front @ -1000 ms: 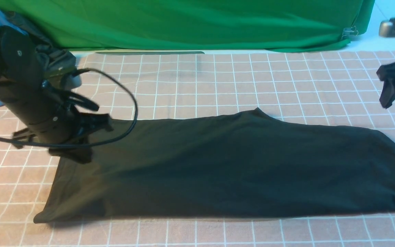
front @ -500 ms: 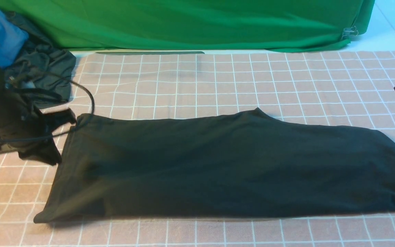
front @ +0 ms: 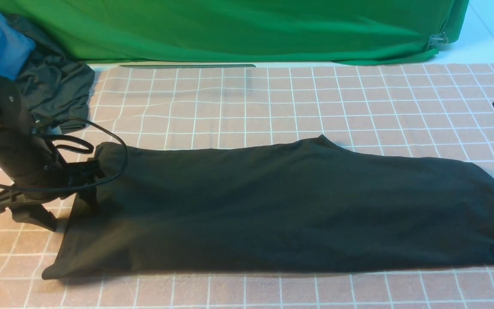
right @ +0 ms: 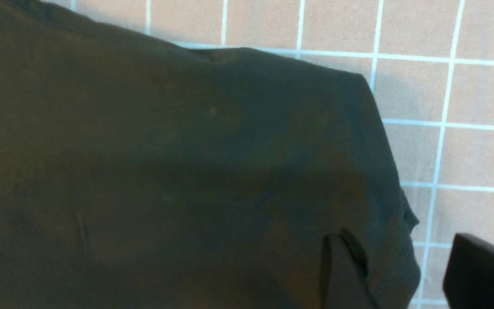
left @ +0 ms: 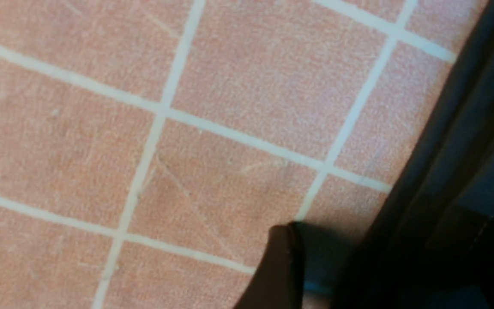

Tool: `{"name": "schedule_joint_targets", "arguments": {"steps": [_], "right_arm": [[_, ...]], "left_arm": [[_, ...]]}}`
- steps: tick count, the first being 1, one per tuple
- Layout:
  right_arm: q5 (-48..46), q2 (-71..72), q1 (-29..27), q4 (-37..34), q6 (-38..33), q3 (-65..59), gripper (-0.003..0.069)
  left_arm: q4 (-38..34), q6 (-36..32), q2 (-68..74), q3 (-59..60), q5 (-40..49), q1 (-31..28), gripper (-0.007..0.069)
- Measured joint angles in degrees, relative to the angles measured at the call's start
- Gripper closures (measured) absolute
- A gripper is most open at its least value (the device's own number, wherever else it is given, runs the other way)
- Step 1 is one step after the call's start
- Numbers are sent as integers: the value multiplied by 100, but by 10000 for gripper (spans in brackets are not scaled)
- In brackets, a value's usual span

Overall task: Fold a long-sleeved shirt over a pink coffee tablecloth.
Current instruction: 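Pull the folded dark garment lengthwise by its ends to straighten it flat on the table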

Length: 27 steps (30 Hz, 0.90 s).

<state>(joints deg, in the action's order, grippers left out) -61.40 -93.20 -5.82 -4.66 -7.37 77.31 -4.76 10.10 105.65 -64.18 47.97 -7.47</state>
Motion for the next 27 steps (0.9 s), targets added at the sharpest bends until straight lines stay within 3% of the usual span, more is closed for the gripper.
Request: {"name": "schedule_joint_targets", "arguments": {"steps": [3, 5, 8, 11, 15, 27], "right_arm": [[74, 0, 0, -7, 0, 0, 295], [114, 0, 0, -7, 0, 0, 295], [151, 0, 0, -9, 2, 0, 295], [181, 0, 0, -9, 2, 0, 295], [187, 0, 0, -13, 2, 0, 295], [181, 0, 0, -13, 2, 0, 295]], "left_arm": [[-7, -181, 11, 0, 23, 0, 62], [42, -241, 11, 0, 48, 0, 146], [-72, -355, 22, 0, 50, 0, 379], [-157, -489, 11, -6, 73, 4, 554], [-123, -515, -125, -6, 101, 4, 594], [382, -481, -741, -1, 70, 4, 594]]}}
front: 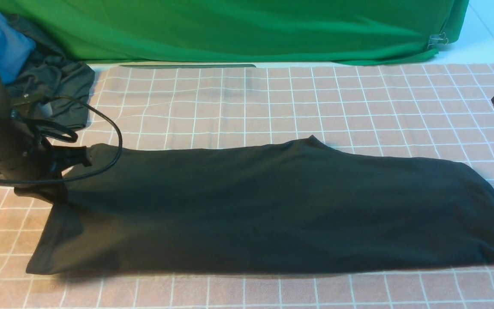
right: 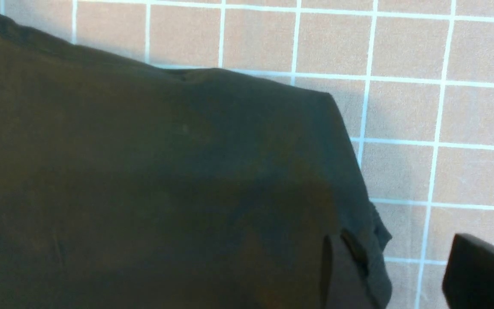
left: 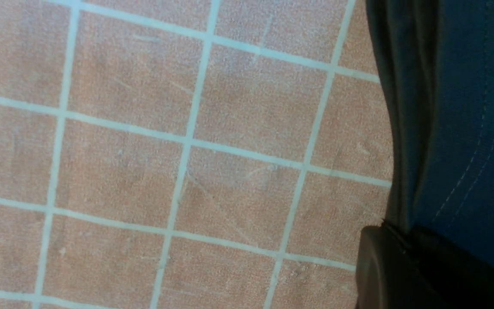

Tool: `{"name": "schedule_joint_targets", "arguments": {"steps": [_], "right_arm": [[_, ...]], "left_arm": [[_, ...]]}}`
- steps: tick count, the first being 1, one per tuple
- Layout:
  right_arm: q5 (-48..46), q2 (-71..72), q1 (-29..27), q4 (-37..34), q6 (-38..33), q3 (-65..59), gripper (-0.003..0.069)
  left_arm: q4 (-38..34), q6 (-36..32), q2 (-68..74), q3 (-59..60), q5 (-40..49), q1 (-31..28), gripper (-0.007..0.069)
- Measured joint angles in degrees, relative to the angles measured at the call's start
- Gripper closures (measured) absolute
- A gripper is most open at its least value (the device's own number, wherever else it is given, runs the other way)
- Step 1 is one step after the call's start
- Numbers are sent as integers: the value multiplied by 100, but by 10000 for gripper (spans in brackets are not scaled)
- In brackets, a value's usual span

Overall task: Fold a long-sleeved shirt over a pink coffee tablecloth.
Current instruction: 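Pull the folded dark garment lengthwise by its ends to straighten it flat on the table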

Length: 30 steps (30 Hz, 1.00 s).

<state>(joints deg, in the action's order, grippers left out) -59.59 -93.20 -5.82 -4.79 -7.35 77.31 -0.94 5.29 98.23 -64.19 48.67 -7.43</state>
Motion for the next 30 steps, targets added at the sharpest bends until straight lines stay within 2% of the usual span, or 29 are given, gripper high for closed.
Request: {"name": "schedule_joint_targets", "arguments": {"steps": [6, 9, 11, 13, 16, 19, 20, 24, 27, 29, 30], "right_arm": [[-323, 0, 0, 0, 5, 0, 289], [-536, 0, 0, 0, 5, 0, 246], [-630, 0, 0, 6, 17, -11, 181], [-636, 7, 0, 19, 122, -79, 93], [-535, 7, 0, 43, 268, -369, -3], [-29, 7, 0, 116, 435, -956, -27], [108, -5, 0, 142, 454, -1104, -29], [560, -268, 0, 153, 525, -1504, -32], [887, -686, 0, 159, 607, -1539, -32], [969, -844, 0, 167, 613, -1539, -32], [1055, -1042, 0, 175, 633, -1539, -32]], "left_arm": [[94, 302, 0, 0, -6, 0, 591], [237, 529, 5, 0, -6, 0, 564], [480, 727, 5, 0, -12, 0, 507], [719, 979, -1, 0, -12, -6, 416], [910, 1295, -66, 0, -6, -6, 297], [695, 1342, -296, 0, 76, -6, 200], [514, 1261, -398, 0, 113, -6, 192], [-421, 710, -851, 20, 343, -6, 223], [-1280, 163, -1486, 218, 493, -6, 328], [-1457, 58, -1745, 305, 541, -6, 377], [-1687, -112, -2078, 453, 626, -6, 441]]}}
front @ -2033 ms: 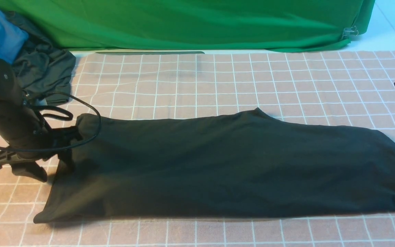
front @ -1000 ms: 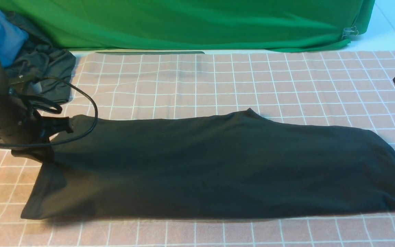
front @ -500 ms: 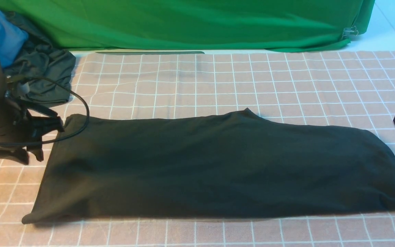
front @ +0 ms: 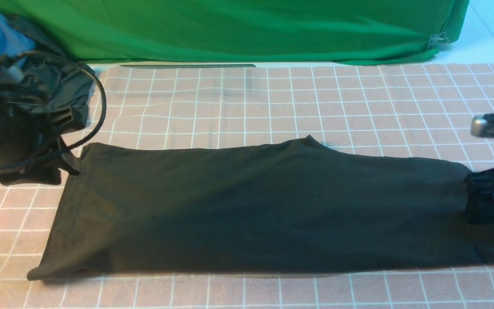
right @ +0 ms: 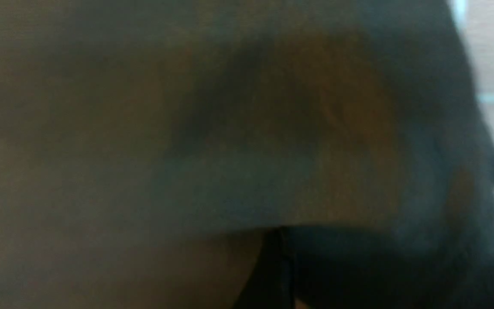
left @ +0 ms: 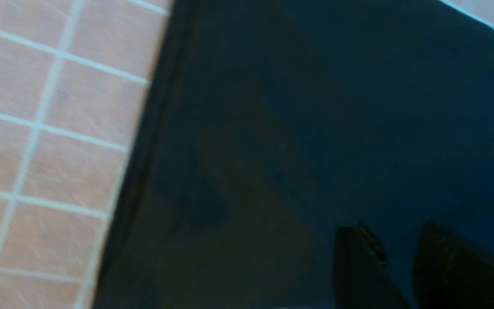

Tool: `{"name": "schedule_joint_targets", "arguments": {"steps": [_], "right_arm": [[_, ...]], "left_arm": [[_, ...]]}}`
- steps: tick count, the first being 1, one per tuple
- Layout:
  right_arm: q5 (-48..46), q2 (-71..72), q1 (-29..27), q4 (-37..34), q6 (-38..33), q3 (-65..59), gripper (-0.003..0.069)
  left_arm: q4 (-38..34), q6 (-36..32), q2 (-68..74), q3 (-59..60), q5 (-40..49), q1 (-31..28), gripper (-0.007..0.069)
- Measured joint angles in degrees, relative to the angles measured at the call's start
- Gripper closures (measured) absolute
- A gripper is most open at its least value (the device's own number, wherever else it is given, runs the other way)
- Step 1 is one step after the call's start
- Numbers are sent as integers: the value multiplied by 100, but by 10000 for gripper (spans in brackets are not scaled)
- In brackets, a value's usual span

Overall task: Fold a long-sleeved shirt over a pink coffee tablecloth.
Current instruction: 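Pull the folded dark garment lengthwise by its ends to straighten it flat on the table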

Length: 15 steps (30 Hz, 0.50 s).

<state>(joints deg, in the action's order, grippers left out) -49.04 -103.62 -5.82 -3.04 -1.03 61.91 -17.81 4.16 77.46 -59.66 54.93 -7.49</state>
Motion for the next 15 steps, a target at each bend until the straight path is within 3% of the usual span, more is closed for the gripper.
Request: {"name": "schedule_joint_targets", "arguments": {"steps": [3, 8, 10, 13, 15], "right_arm": [[31, -212, -6, -7, 30, 14, -32], [-19, -276, -6, -43, -4, 59, -2], [-5, -277, 6, -130, -213, 59, 141], [-20, -288, 77, -348, -497, 59, 446], [-35, -277, 93, -353, -658, 59, 538]], "left_arm": [[-179, -229, -530, 196, 45, 0, 550], [-225, -329, -1135, 438, 78, 0, 612], [-225, -329, -1347, 472, 91, 0, 612], [-236, -343, -1471, 472, 84, 0, 612], [-235, -351, -1496, 472, 84, 0, 612]]}}
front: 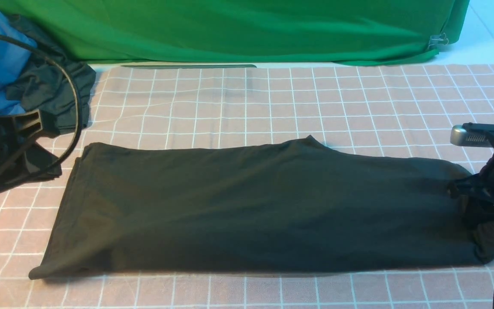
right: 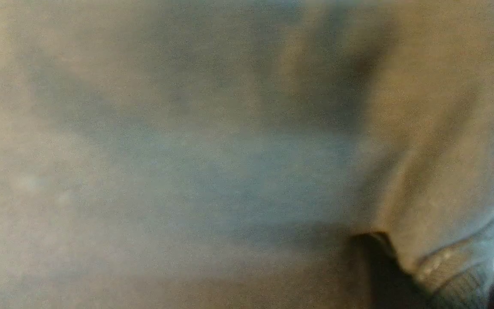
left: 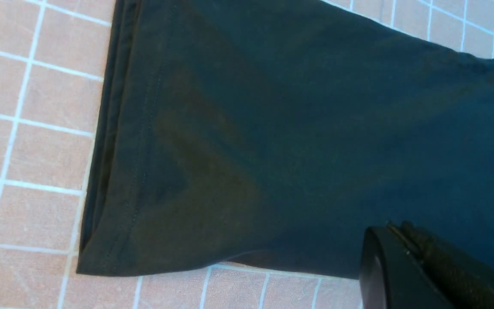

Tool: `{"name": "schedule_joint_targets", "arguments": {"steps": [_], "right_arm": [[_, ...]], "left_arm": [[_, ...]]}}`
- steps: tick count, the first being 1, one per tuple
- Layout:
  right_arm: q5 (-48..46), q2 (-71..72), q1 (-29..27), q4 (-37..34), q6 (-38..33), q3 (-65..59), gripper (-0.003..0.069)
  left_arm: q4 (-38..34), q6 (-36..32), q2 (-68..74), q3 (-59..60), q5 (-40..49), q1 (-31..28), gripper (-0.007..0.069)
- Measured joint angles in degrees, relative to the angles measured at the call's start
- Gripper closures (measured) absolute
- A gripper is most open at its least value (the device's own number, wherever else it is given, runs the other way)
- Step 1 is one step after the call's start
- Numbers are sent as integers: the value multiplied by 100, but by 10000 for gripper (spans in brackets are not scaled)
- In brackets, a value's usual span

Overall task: Fold a long-sleeved shirt over a pink coffee tablecloth.
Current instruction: 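Pull the folded dark garment lengthwise by its ends to straighten it flat on the table, then fold the right end of the dark garment over onto its left end with the right gripper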

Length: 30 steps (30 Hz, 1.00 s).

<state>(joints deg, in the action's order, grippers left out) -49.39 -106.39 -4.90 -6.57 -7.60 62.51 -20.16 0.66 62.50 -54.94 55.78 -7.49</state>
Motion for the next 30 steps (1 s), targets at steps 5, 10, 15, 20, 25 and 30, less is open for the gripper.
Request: {"name": "schedule_joint_targets", "arguments": {"steps": [5, 10, 15, 20, 25, 30], "right_arm": [[-74, 188, -285, 462, 449, -28, 537], [-224, 780, -792, 883, 761, -50, 537], [-631, 1576, -573, 711, 761, 299, 537], [-993, 2072, 102, 274, 894, 933, 537], [-1093, 2167, 984, -295, 1120, 1609, 537], [-372, 2150, 2082, -621, 1605, 1858, 537]], "left_arm": [[0, -66, 0, 4, 85, 0, 610], [0, -66, 0, 11, 132, 0, 610], [0, -109, 0, 11, 120, 0, 610], [-110, -153, 0, 11, 116, 0, 610], [-384, -363, 0, 11, 116, 0, 610], [-518, -429, 0, 11, 116, 0, 610]]}}
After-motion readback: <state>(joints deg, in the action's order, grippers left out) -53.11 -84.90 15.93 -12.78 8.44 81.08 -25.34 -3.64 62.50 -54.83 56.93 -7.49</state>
